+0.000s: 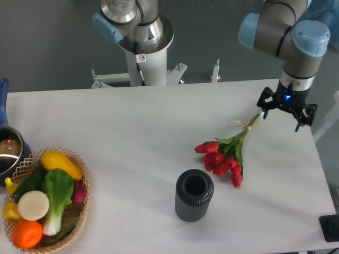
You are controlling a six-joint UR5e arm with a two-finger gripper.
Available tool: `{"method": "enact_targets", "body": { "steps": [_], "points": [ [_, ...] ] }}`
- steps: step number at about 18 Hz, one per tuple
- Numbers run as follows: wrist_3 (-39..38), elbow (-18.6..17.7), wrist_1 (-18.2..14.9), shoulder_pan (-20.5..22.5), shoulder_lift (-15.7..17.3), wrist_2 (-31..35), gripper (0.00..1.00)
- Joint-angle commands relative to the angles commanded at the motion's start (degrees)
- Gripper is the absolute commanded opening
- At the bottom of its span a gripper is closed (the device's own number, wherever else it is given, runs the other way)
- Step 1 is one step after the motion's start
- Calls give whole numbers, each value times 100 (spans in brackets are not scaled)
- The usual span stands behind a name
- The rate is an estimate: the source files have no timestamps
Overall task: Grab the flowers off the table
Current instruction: 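Move the open gripper over the red tulip stems and lower it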
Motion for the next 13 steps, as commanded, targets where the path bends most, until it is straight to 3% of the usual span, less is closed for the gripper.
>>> {"method": "enact_targets", "body": {
  "steps": [7, 11, 13],
  "points": [
    [-79, -202, 52, -44, 53, 0, 100],
    [-141, -658, 588, -79, 176, -17, 100],
    [-141, -782, 598, -123, 158, -52, 100]
  ]
}}
